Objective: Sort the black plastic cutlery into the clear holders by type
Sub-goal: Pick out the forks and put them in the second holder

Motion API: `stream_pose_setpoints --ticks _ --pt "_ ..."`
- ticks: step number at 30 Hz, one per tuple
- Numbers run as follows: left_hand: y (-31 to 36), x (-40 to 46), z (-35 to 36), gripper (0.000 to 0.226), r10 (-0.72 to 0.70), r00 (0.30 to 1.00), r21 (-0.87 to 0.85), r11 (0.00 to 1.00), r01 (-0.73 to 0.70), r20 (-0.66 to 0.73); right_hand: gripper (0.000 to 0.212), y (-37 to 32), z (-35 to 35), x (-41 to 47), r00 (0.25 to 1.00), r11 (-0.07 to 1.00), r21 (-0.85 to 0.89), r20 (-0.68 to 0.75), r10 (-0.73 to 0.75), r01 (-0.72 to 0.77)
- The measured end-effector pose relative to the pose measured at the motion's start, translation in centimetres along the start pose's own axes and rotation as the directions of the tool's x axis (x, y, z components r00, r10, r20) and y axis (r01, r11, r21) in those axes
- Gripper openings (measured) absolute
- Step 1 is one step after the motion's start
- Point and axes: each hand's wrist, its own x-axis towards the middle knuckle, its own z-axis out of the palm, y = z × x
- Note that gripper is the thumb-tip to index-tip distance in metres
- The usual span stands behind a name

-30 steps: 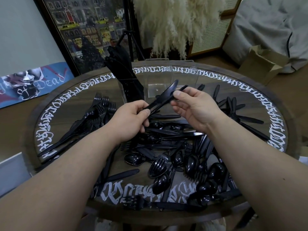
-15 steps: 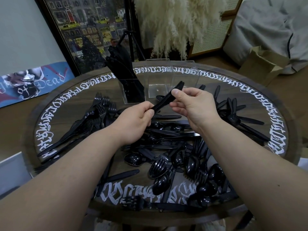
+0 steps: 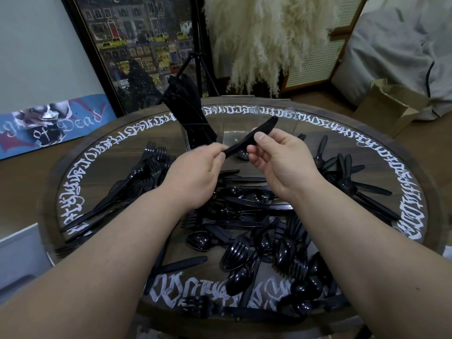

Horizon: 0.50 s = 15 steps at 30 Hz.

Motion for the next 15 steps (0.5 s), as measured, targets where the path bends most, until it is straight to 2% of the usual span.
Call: stream_pose_setpoints --ticks 3,4,7,10,12,15 --pt "-0.2 0.6 -0.8 0.041 -0.009 0.977 0.137 0.990 0.039 -0.212 0.016 -1.1 0.8 0.3 0.988 0.985 -0.086 -0.027 -0.153 0.150" --pt "-0.5 0.7 -1.0 0.045 -0.024 0.970 0.163 0.984 0.065 -0.242 0.017 -1.8 1.1 0.5 0.975 0.971 -0.112 -0.040 -0.217 0.211" --pt "-1.5 0.8 -1.3 0.053 -0.116 0.969 0.252 0.953 0.170 -0.216 0.019 -4.2 2.2 1.3 0.912 0.894 -0.227 -0.047 -0.407 0.387" --pt "-1.8 1.0 -1.3 0.055 -0.153 0.970 0.280 0.938 0.203 -0.189 0.022 -6.1 3.9 2.3 0.842 0.761 -0.407 0.041 -0.538 0.506" --pt "-1.8 1.2 -1.2 0.056 -0.160 0.970 0.279 0.938 0.207 -0.180 0.023 -6.6 5.2 3.4 0.813 0.662 -0.514 0.130 -0.568 0.545" --pt "-2.3 1.2 -1.1 0.058 -0.158 0.974 0.272 0.942 0.198 -0.165 0.027 -6.2 6.8 5.2 0.809 0.548 -0.628 0.244 -0.535 0.552"
